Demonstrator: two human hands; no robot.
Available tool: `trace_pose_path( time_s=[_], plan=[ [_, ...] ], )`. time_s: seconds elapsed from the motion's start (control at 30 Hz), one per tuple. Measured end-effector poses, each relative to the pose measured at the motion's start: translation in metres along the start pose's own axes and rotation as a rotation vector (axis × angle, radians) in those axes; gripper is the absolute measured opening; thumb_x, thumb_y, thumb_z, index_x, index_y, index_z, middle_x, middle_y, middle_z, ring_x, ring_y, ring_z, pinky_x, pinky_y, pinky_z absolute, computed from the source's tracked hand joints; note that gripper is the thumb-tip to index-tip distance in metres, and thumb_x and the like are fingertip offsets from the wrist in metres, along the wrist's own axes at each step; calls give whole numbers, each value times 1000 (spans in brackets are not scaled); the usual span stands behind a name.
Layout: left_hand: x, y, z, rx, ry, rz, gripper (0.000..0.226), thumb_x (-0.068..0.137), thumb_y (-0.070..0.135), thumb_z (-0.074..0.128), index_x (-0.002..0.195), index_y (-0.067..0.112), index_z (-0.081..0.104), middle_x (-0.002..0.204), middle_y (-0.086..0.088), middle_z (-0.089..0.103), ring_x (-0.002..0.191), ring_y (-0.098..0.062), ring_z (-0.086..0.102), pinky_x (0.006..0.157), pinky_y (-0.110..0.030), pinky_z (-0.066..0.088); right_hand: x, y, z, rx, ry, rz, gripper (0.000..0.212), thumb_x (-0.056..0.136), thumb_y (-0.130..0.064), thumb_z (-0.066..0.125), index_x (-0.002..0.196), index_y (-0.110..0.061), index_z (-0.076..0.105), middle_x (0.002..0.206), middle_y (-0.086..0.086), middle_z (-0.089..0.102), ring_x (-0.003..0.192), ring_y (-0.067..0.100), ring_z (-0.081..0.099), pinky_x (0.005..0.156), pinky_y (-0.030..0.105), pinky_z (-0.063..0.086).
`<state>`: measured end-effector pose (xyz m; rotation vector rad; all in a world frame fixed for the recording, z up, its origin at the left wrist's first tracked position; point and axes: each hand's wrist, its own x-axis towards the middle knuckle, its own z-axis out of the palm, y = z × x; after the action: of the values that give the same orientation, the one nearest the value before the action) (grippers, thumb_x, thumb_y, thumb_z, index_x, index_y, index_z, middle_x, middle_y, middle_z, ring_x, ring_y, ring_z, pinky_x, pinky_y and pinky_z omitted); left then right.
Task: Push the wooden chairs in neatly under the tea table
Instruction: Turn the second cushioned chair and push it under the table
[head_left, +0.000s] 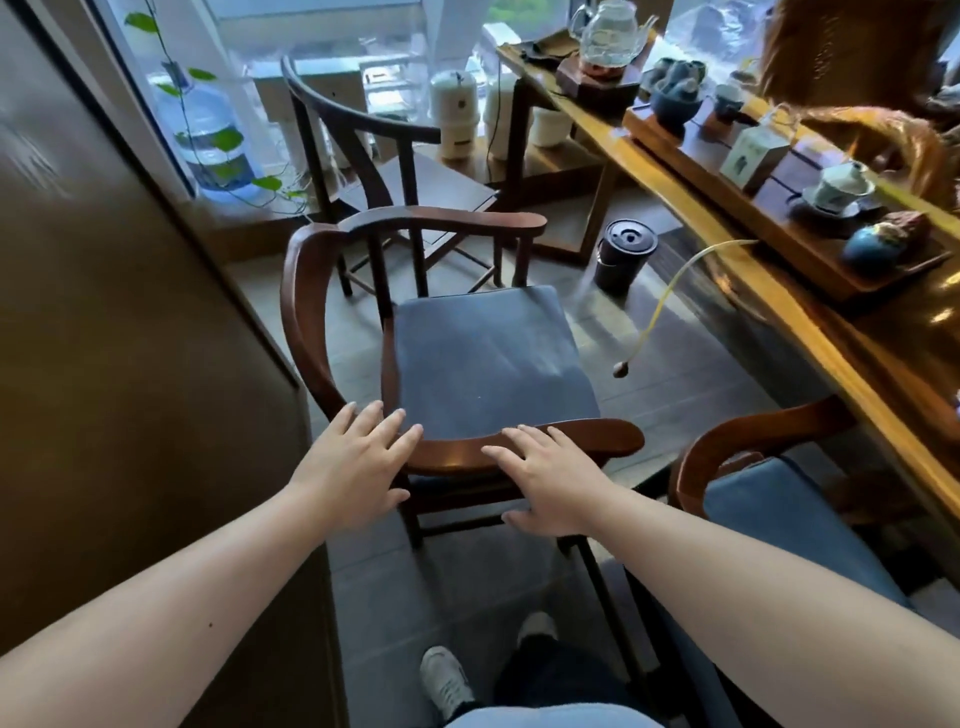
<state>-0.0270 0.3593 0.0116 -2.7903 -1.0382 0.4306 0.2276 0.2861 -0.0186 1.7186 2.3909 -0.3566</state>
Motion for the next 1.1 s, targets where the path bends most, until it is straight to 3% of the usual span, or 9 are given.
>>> trace_pose_path(
  time_s=[0.47,0.57,0.7,0.83,1.1],
  plan=[
    [52,-63,19,121,-351,22,79,90,56,48,150,23,8,158,-13,15,143,-38,4,115,-58,6,111,26,35,33,-128,-166,90,79,-58,64,148,-20,21,151,17,31,138,34,26,110,55,25],
    [62,-77,23,167,-479,1,78,90,47,54,150,24,9,158,-14,14,143,-39,4,113,-62,5,125,28,49,50,-198,-180,86,77,-56,64,144,-19,26,139,15,42,127,35,40,102,53,34],
    [76,-93,31,232,-584,7,69,92,30,54,148,22,15,155,-16,23,142,-39,12,112,-62,7,132,38,65,69,-267,-132,70,75,-45,68,130,-19,34,114,10,56,103,34,57,78,42,44],
    [85,-96,45,258,-551,74,49,94,23,47,140,19,34,142,-15,43,136,-38,27,112,-63,9,134,44,68,36,-213,-191,54,73,-36,67,115,-16,39,102,9,60,90,34,61,60,35,36],
    [89,-95,56,108,-408,182,36,94,33,46,129,24,51,130,-2,58,127,-30,43,112,-50,18,137,67,57,12,-339,-266,50,65,-40,68,93,-21,32,87,4,60,73,31,62,52,32,35]
  ],
)
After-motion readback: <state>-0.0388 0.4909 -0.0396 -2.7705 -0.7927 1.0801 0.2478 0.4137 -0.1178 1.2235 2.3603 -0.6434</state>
